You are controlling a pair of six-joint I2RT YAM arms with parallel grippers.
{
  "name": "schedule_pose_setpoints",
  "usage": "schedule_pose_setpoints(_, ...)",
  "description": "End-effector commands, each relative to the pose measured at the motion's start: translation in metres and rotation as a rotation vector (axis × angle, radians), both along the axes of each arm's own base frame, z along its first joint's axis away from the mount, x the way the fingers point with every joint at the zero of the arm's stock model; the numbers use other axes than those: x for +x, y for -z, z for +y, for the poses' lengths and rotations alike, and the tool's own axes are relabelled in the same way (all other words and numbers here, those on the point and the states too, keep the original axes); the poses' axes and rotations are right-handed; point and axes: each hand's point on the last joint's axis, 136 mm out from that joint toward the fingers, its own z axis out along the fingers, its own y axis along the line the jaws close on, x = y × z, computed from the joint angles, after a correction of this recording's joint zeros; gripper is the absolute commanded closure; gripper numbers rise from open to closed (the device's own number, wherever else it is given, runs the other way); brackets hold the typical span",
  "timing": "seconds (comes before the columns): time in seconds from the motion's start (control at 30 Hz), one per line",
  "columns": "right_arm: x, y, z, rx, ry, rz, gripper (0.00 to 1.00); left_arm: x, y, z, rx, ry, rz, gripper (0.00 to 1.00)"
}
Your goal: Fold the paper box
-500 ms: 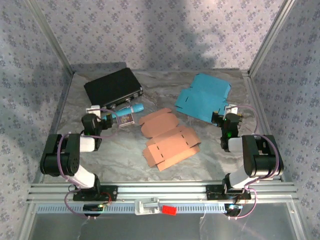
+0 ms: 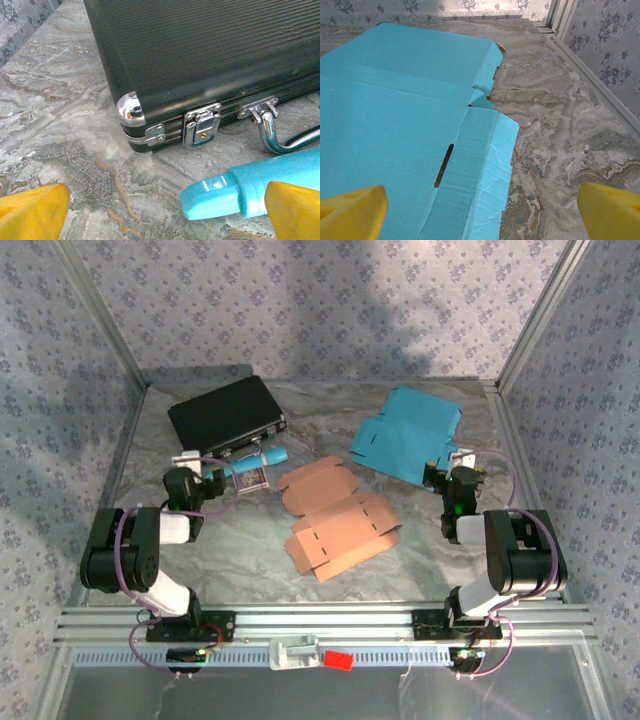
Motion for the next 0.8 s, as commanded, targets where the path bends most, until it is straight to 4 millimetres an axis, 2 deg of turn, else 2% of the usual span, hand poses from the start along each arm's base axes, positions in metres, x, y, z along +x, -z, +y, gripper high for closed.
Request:
schedule_pose_setpoints(0.0, -0.001, -0.002, -0.003, -0.017, 0.017, -0.006, 0.01, 0.009, -0.023, -0.003, -0.002, 0.027, -0.052, 0.00)
schedule_pose_setpoints(0.07, -0.005, -0.008, -0.002, -0.014, 0.018, -0.009, 0.01, 0.008, -0.037, -0.003, 0.020, 0.010, -0.035, 0.00)
schedule_pose_setpoints(0.13, -0.012, -0.027, -0.004, -0.068, 0.086, -0.048, 0.01, 0.004, -0.059, -0.002, 0.053, -0.021, -0.057, 0.00)
schedule_pose_setpoints(0.2, -0.020, -0.048, -0.007, -0.085, 0.132, -0.060, 0.01, -0.002, -0.092, -0.005, 0.076, -0.056, -0.149, 0.00)
schedule_pose_setpoints(0.3, -0.023, -0.128, -0.005, -0.057, 0.167, -0.252, 0.01, -0.011, -0.150, -0.011, 0.111, -0.113, -0.268, 0.00)
schedule_pose_setpoints(0.33, -0.024, -0.161, -0.005, -0.036, 0.188, -0.297, 0.01, -0.011, -0.173, -0.017, 0.117, -0.111, -0.310, 0.00)
schedule_pose_setpoints(0.37, -0.025, -0.195, -0.005, 0.023, 0.207, -0.327, 0.01, -0.012, -0.198, -0.022, 0.128, -0.119, -0.352, 0.00)
schedule_pose_setpoints(0.43, -0.032, -0.246, -0.010, 0.212, 0.268, -0.314, 0.01, -0.014, -0.237, -0.025, 0.123, -0.187, -0.388, 0.00)
schedule_pose_setpoints(0.47, -0.039, -0.257, -0.014, 0.359, 0.313, -0.251, 0.01, -0.017, -0.252, -0.023, 0.078, -0.232, -0.343, 0.00)
schedule_pose_setpoints(0.5, -0.049, -0.264, -0.020, 0.472, 0.366, -0.192, 0.01, -0.022, -0.256, -0.021, 0.012, -0.247, -0.238, 0.00)
schedule_pose_setpoints(0.53, -0.065, -0.263, -0.033, 0.582, 0.486, -0.127, 0.01, -0.029, -0.258, -0.012, -0.094, -0.310, -0.162, 0.00)
schedule_pose_setpoints(0.57, -0.076, -0.252, -0.039, 0.673, 0.578, -0.072, 0.01, -0.040, -0.259, 0.008, -0.225, -0.466, -0.146, 0.00)
schedule_pose_setpoints(0.6, -0.070, -0.248, -0.037, 0.734, 0.535, -0.045, 0.01, -0.042, -0.255, 0.017, -0.329, -0.518, -0.124, 0.00)
schedule_pose_setpoints(0.67, -0.048, -0.248, -0.022, 0.810, 0.371, -0.029, 0.09, -0.016, -0.248, -0.010, -0.535, -0.318, -0.054, 0.00)
schedule_pose_setpoints(0.73, -0.052, -0.223, -0.002, 0.858, 0.373, 0.088, 0.14, -0.010, -0.231, -0.037, -0.608, -0.271, 0.054, 0.00)
schedule_pose_setpoints(0.77, -0.055, -0.206, 0.016, 0.883, 0.356, 0.182, 0.17, -0.012, -0.221, -0.054, -0.610, -0.250, 0.118, 0.00)
